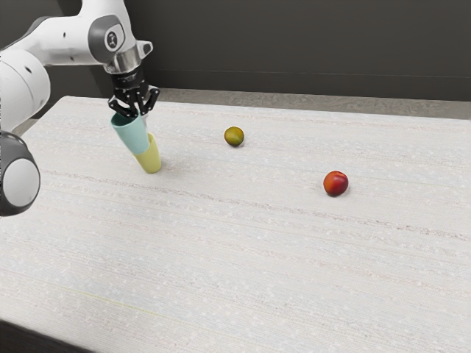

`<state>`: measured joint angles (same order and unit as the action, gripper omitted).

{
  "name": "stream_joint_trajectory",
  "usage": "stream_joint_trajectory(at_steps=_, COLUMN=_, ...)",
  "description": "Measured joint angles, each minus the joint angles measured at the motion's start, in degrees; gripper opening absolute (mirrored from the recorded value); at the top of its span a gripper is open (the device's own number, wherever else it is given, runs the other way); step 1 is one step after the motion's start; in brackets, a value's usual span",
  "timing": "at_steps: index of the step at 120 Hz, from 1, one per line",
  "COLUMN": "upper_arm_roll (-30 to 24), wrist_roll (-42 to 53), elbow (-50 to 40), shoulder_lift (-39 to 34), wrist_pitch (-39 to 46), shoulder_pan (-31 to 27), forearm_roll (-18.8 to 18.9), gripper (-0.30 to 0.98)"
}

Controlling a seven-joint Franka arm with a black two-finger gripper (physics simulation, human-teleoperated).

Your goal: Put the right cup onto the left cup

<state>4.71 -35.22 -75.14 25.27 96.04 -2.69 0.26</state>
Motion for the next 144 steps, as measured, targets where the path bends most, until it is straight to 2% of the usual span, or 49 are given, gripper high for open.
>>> stream_joint_trajectory(at_steps=50, upper_arm_roll=0.22, wrist_roll=3.85, elbow=13.3, shoulder_lift=9.81, wrist_pitch=-5.39, shoulder_pan=-1.59, forearm_roll=0.42, gripper=-0.1)
stream_joint_trajectory(at_steps=85, upper_arm_roll=0.54, wrist_roll=5.69, elbow=18.72, shoulder_lift=13.44, wrist_pitch=-7.05, shoulder_pan=-1.95, forearm_roll=0.87, gripper=-0.1)
stream_joint_trajectory(at_steps=122, upper_arm_roll=0.71, wrist_roll=7.2, elbow=30.19, shoulder_lift=20.06, wrist_pitch=-9.16, shoulder_pan=-2.76, forearm_roll=1.69, gripper=-0.1)
stream_joint_trajectory(at_steps=144, upper_arm_roll=0.71, wrist_roll=7.86, elbow=33.05, shoulder_lift=22.78, wrist_pitch=-9.92, shoulder_pan=-2.93, forearm_roll=1.72, gripper=-0.1)
